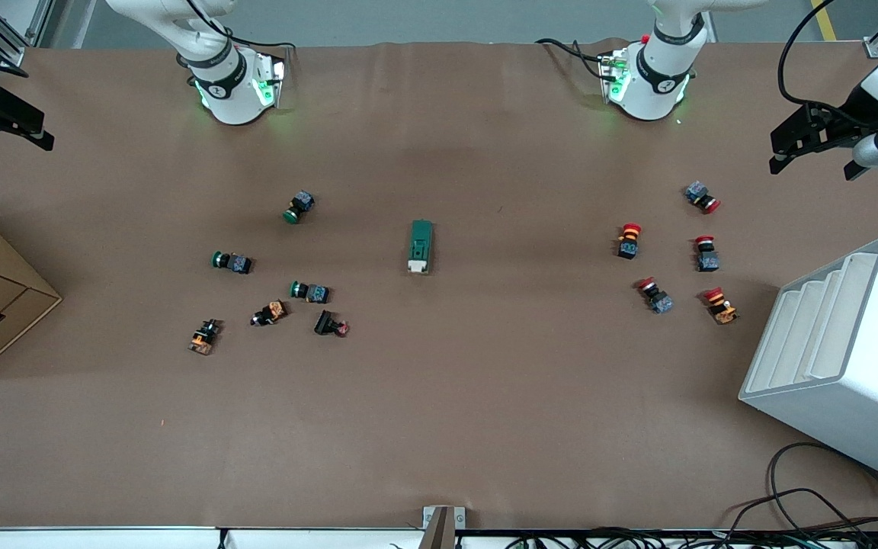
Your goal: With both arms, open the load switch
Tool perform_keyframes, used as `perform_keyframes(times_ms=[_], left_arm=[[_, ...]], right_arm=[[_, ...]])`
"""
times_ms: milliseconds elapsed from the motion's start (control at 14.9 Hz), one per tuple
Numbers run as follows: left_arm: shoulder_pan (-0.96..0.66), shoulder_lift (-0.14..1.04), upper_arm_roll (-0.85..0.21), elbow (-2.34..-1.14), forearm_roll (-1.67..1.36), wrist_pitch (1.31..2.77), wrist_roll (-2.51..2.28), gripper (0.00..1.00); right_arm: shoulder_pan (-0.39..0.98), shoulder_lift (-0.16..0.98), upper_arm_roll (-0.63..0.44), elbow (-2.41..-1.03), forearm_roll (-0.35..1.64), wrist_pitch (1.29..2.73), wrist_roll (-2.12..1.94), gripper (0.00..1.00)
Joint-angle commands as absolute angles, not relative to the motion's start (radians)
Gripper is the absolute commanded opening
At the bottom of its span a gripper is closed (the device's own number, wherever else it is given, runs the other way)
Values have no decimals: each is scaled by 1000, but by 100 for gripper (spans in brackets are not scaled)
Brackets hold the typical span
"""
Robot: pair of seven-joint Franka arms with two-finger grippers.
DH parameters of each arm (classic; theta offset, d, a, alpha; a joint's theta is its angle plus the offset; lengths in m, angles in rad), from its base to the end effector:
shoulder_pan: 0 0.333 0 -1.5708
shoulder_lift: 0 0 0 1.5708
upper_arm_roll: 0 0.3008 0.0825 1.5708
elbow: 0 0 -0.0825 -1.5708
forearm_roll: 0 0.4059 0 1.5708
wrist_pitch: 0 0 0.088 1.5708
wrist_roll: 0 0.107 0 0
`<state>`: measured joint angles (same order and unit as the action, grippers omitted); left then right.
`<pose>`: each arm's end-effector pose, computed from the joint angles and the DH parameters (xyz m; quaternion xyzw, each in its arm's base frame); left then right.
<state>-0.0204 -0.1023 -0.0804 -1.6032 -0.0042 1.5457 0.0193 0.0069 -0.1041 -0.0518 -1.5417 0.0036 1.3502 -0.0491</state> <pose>0.5403 -0.0575 0.6482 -0.9979 0.0600 -0.0223 0.0011 0.5199 -0.0245 0.6621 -0.9990 -0.0027 0.0435 0.0065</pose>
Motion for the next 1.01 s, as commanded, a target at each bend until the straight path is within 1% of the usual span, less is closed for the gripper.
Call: perform_keyframes(times_ms=[0, 269, 404, 538, 740, 942], left_arm=[[-14, -97, -81, -1580, -18, 1528, 18, 100], [-26, -101, -90, -1571, -21, 1500, 15, 100], [-25, -101, -144, -1572, -31, 1499, 8, 100], [-23, -103, -224, -1574, -32, 1488, -101, 100], [-25, -101, -388, -1591, -31, 1509, -291, 100], [-23, -101, -575, -1670, -17, 1641, -533, 100]], right_arm=[[18, -133, -54, -1574, 6, 1368, -32, 100], [20, -133, -54, -1574, 5, 1365, -32, 100], [18, -133, -54, -1571, 5, 1362, -32, 100], [18, -133, -54, -1565, 5, 1358, -32, 100], [20, -127, -54, -1542, 3, 1356, -35, 100], [9, -118, -63, -1534, 5, 1353, -37, 100]])
